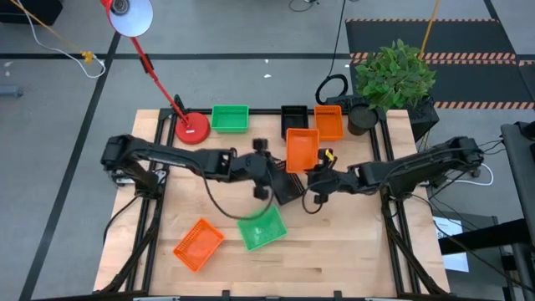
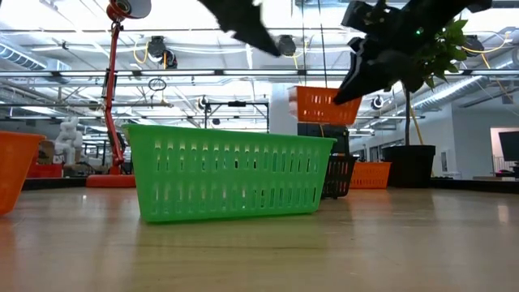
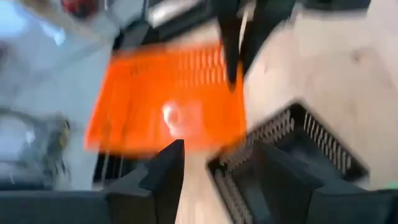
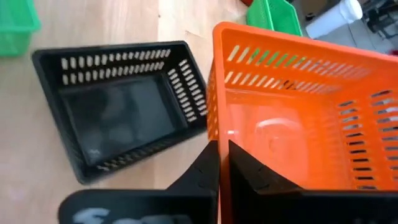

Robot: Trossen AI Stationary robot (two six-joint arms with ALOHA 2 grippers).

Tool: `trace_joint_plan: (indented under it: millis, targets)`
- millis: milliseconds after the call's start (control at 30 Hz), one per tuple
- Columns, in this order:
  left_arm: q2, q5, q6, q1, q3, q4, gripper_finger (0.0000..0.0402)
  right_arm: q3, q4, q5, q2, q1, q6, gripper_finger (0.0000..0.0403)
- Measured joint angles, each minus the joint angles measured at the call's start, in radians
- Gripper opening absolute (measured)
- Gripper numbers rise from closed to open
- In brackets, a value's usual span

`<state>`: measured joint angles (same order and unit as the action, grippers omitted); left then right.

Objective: Stack baskets by color
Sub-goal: Stack the bottom right orange bin on the top orange bin

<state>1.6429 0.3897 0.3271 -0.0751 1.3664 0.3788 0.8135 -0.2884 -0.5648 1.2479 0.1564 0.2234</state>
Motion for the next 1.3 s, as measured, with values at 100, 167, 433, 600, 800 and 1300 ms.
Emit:
trace_joint_plan:
  millis: [100, 167, 433, 600, 800, 1300]
  targets:
    - [-0.058, 0.003, -0.088, 0.04, -0.001, 0.114, 0.0176, 0.0, -0.05, 0.055, -0.059, -0.056, 0.082, 0.0004]
    - [-0.093, 0.004, -0.141, 0.069, -0.021, 0.178, 0.0162, 0.001, -0.063, 0.104, -0.097, -0.11, 0.145, 0.0004]
    - [-0.233, -0.008, -0.209, 0.18, -0.214, 0.156, 0.0105, 0.001, -0.127, 0.39, -0.198, -0.397, 0.316, 0.0004]
    - [-0.245, -0.086, -0.206, 0.211, -0.25, 0.126, 0.0091, 0.001, -0.138, 0.516, -0.204, -0.586, 0.415, 0.0004]
    - [-0.237, -0.133, -0.172, 0.21, -0.258, 0.073, 0.009, 0.001, -0.142, 0.691, -0.185, -0.781, 0.54, 0.0004]
    - [-0.238, -0.132, -0.168, 0.211, -0.258, 0.072, 0.009, -0.039, -0.141, 0.858, -0.18, -1.021, 0.688, 0.0004]
